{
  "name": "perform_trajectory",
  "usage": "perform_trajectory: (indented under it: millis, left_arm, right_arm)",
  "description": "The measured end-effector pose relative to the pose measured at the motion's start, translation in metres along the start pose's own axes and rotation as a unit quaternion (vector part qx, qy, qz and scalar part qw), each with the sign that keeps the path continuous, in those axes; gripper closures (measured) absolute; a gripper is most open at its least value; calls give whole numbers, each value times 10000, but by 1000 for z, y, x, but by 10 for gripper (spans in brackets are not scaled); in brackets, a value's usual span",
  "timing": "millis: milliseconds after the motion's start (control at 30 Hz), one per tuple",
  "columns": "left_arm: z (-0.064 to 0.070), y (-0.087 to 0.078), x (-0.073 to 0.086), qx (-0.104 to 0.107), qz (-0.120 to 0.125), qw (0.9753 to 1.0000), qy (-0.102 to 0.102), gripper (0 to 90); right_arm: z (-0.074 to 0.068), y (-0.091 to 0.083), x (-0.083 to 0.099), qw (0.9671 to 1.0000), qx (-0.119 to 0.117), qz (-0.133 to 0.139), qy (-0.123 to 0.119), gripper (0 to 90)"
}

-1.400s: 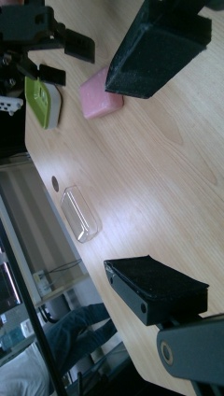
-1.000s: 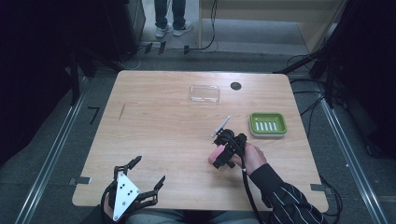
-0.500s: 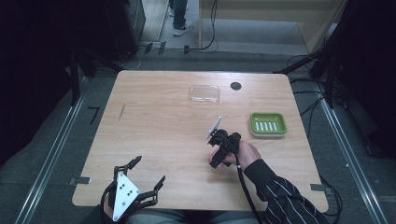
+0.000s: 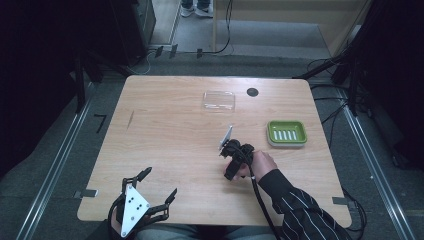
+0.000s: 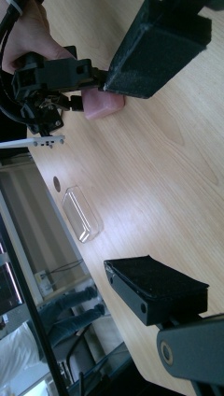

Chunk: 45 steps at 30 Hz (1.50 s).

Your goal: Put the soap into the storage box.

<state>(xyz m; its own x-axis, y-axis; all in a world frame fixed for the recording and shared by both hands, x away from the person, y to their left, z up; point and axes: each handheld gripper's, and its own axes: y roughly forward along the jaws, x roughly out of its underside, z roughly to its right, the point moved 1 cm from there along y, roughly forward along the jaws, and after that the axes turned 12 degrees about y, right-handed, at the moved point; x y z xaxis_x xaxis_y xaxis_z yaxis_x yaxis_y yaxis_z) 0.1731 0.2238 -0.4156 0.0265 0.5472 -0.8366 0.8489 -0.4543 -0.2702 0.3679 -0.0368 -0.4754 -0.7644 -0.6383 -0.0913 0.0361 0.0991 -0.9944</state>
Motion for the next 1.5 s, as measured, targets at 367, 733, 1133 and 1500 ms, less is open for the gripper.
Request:
perform_trajectory:
  millis: [367, 733, 1133, 1500]
  left_arm:
    - [0, 0, 0, 2, 5, 10000, -4, 136]
    - [0, 0, 0, -1, 1, 10000, 0, 136]
    - [0, 0, 0, -6, 3, 10000, 4, 136]
    - [0, 0, 0, -10, 17, 10000, 0, 136]
  right_arm:
    - [0, 1, -1, 10000, 35, -38, -77, 137]
    - [1, -3, 3, 9997, 162, -92, -157, 138]
    - [5, -14, 10, 9998, 200, -48, -86, 138]
    - [16, -20, 18, 9997, 214, -63, 49, 138]
